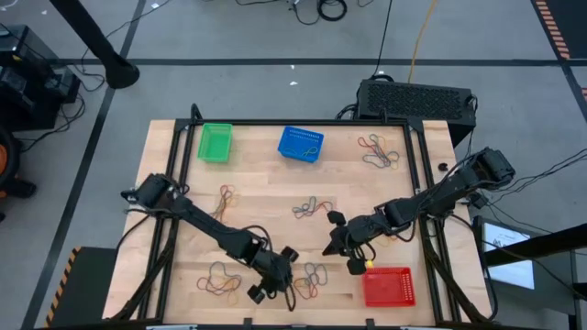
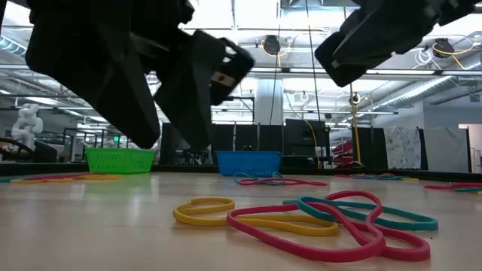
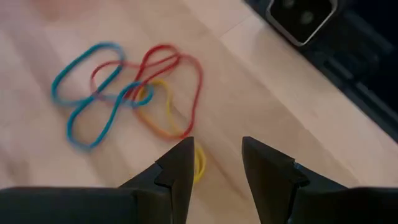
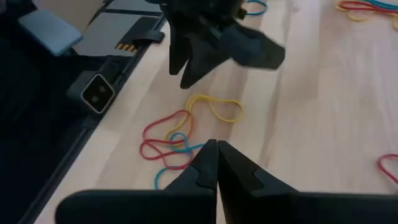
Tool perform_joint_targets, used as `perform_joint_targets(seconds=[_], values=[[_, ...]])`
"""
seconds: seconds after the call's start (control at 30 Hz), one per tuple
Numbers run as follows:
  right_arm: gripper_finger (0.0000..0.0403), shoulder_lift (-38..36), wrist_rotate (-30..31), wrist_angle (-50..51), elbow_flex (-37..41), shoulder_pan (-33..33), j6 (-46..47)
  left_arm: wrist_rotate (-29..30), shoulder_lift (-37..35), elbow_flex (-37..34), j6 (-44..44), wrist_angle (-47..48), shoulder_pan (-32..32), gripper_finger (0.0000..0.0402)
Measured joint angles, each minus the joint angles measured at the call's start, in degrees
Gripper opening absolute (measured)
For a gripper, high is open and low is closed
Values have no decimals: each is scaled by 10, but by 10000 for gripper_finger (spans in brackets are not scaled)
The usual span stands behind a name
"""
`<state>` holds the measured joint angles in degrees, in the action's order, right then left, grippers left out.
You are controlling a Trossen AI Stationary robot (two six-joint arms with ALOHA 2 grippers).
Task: Sort rubber bands into baskets
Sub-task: Put the yellow rubber band into the blue bin
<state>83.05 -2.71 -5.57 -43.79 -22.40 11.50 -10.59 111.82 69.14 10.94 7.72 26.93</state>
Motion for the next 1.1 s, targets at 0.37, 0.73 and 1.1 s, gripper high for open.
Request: perform_joint_targets(seconds=[0.37,0.73,1.1], values=[[0,0,29,-2,0,-22,9,-44,32,4,34,2,-31,143],[0,0,29,2,0,-21,-1,-59,44,4,35,20,-38,143],[0,0,29,2,0,-21,-2,-56,47,5,60,32,-38,66]])
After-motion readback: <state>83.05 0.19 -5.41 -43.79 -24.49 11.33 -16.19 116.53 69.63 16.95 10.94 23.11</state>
